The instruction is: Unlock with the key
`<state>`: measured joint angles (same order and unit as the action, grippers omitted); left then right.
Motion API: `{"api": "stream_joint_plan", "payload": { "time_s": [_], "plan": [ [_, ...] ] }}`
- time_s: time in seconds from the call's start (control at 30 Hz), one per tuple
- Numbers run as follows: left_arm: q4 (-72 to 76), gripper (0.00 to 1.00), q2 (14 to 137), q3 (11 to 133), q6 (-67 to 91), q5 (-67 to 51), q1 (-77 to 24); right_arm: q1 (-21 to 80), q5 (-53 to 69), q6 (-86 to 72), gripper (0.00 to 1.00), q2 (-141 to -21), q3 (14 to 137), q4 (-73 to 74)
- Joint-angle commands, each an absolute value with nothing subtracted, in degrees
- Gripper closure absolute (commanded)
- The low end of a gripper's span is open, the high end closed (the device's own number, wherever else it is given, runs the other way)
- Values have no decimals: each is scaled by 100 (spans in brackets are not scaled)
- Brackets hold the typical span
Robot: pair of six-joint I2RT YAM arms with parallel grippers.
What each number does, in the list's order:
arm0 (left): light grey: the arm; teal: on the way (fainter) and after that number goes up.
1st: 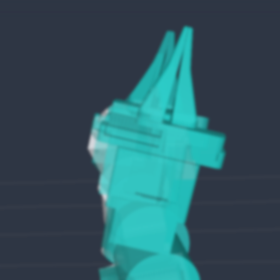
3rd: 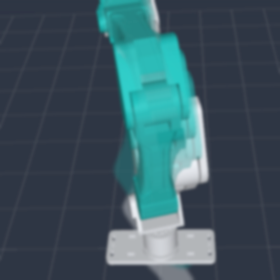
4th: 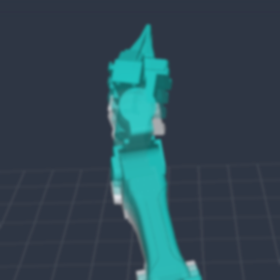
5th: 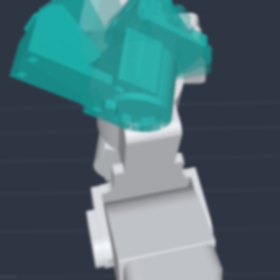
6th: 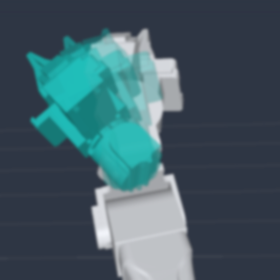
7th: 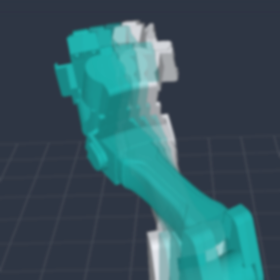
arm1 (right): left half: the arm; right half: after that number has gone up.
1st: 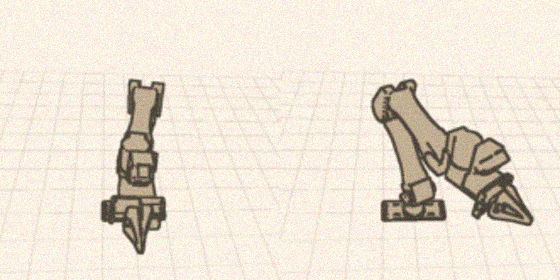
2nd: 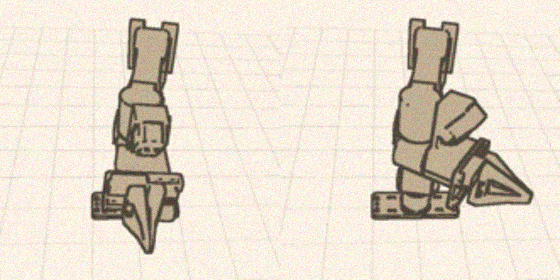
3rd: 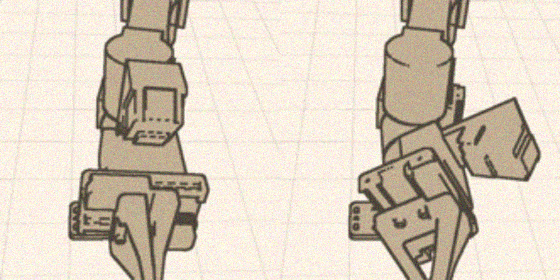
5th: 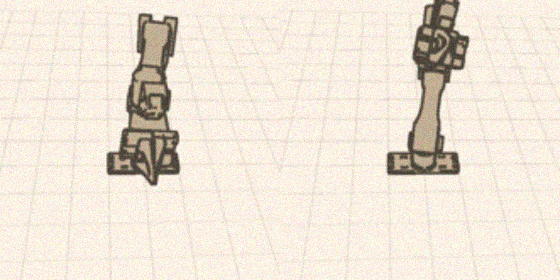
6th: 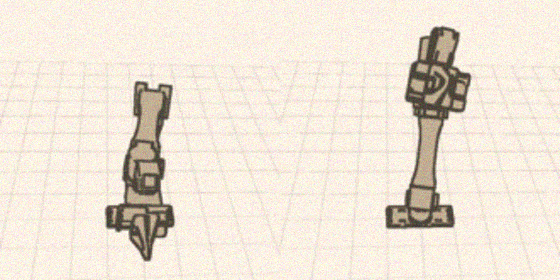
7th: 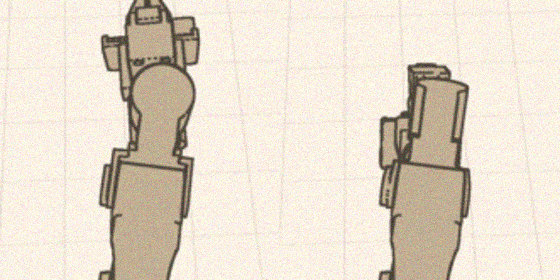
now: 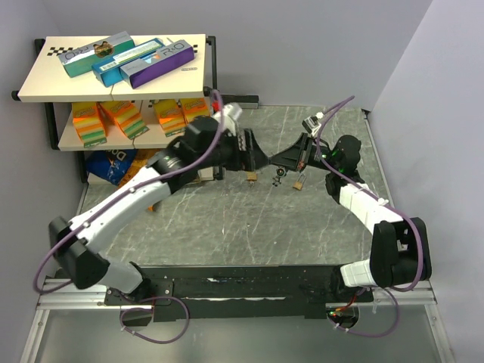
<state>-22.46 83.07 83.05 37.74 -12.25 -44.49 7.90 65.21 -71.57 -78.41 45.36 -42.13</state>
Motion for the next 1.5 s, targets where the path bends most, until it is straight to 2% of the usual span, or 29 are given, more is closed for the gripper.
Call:
{"api": "stream_joint_plan", "payload": {
  "time_s": [0.0,0.17,0.27,0.37,0.47,0.53,0.57,0.67,1.0,1.17,1.3,1.47],
  "plan": [
    [-1021,15,7910,8069,4385,-1555,-4237,809,7180,-6778,100,-7595,4895,-4397],
    [-484,23,8076,8024,5106,-2249,-3955,800,7225,-5811,100,-7164,5115,-3342],
    [-82,30,8226,7955,5212,-2801,-3955,809,7277,-5458,100,-6944,5229,-2813],
    [743,35,8227,7701,5387,-3337,-3955,817,7435,-5852,100,-6855,5160,-3259],
    [1001,38,8235,7594,5493,-3550,-3955,809,7584,-6581,100,-6873,5019,-4155],
    [1019,44,8244,7594,5493,-3594,-3955,817,7594,-6810,100,-6864,4975,-4367],
    [1028,49,8244,7559,5519,-3595,-3972,817,7594,-6820,100,-6847,4975,-4386],
    [1081,55,8262,7523,5546,-3638,-3999,809,7629,-6785,100,-6829,4975,-4324],
    [686,66,8446,7796,5291,-3534,-4236,826,7664,-7005,100,-6820,4896,-4553],
    [738,76,8490,7814,5317,-3463,-4245,835,7682,-7049,100,-6820,4887,-4605],
    [1072,75,8420,7647,5458,-3375,-4254,835,7699,-7145,100,-6847,4852,-4728],
    [1239,63,8402,7550,5537,-3322,-4245,844,7690,-7163,100,-6847,4834,-4755]
  ]
}}
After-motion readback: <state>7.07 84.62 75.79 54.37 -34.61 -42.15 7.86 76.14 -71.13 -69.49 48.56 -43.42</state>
